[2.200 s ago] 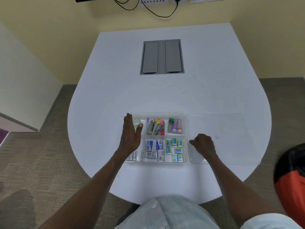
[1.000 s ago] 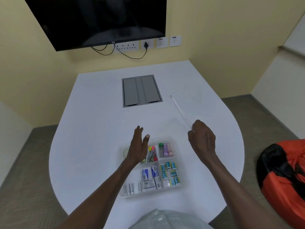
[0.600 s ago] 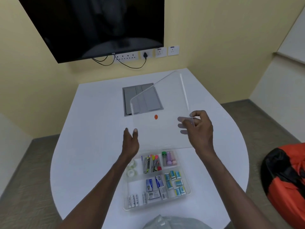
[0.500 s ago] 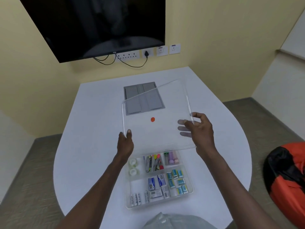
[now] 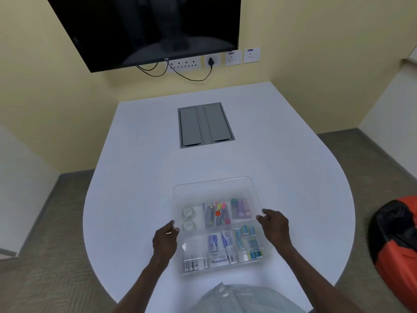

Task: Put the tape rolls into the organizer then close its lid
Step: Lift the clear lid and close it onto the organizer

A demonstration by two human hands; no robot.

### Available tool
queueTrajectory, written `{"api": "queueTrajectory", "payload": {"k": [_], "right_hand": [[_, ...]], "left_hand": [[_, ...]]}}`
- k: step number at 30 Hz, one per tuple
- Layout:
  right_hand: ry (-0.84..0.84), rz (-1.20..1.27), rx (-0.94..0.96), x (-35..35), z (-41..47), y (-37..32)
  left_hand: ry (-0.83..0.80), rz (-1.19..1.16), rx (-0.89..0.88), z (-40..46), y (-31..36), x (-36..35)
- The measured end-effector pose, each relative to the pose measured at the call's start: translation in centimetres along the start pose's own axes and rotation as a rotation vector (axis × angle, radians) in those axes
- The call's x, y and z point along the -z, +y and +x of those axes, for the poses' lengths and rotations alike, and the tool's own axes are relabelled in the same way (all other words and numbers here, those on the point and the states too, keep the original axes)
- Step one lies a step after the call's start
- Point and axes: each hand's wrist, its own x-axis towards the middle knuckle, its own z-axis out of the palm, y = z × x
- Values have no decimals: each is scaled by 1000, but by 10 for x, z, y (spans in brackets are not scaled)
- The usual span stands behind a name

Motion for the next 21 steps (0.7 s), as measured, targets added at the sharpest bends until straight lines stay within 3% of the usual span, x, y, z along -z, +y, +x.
{"api": "queueTrajectory", "payload": {"k": [9,21], "right_hand": [[-119,-150,-74,-11,-7,28],[-142,-393,7,-10,-17,19]], "left_hand": [[-2,316,-40,-14,-19,-8],[-42,267,-4,-14,-26,-5]]}}
